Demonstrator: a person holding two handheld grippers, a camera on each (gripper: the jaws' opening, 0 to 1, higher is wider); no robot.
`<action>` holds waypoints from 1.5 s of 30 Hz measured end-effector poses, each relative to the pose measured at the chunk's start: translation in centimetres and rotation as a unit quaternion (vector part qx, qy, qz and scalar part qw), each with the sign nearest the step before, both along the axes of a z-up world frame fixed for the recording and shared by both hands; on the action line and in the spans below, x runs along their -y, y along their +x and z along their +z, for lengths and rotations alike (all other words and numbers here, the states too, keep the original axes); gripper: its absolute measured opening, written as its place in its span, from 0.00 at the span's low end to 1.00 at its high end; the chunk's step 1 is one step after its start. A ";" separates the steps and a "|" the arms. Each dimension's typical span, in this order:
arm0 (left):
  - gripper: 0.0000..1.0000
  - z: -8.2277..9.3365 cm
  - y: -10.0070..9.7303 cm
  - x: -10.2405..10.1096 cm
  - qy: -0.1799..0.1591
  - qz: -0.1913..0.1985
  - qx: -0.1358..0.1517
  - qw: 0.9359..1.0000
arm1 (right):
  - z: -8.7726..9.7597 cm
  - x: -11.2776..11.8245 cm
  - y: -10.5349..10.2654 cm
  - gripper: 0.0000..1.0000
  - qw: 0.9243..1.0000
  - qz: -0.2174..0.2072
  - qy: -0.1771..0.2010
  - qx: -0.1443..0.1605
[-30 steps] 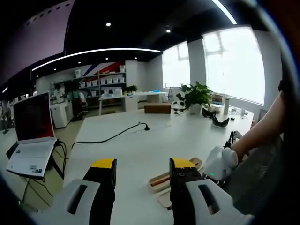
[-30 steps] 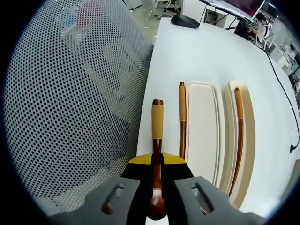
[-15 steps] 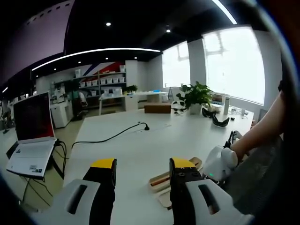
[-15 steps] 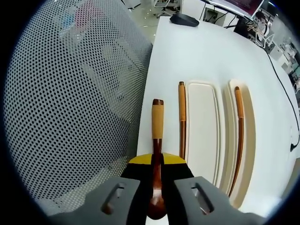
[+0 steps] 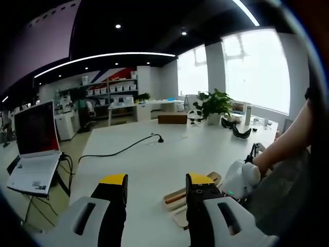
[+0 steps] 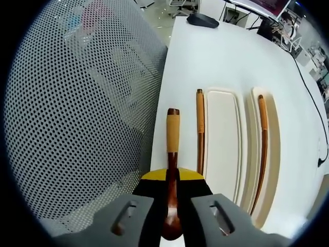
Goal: Arrange the utensils inside the cutlery case until each visible utensil rests in its matching compartment.
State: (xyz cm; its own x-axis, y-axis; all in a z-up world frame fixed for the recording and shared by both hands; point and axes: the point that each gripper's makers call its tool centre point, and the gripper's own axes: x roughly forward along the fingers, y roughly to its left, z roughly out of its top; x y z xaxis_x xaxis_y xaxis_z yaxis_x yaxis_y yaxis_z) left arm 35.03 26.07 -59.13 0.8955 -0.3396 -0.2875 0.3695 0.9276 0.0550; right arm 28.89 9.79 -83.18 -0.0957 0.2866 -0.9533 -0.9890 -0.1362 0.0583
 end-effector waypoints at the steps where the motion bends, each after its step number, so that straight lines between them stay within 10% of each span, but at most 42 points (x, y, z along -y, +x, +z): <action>1: 0.46 0.0 0.0 0.0 0.000 0.000 0.000 1.000 | 0.0 0.0 0.0 0.01 1.000 0.001 0.000 0.000; 45: 0.46 -0.2 0.0 0.1 0.004 -0.001 -0.004 1.000 | 2.7 1.0 3.3 0.01 0.998 -0.046 0.021 0.033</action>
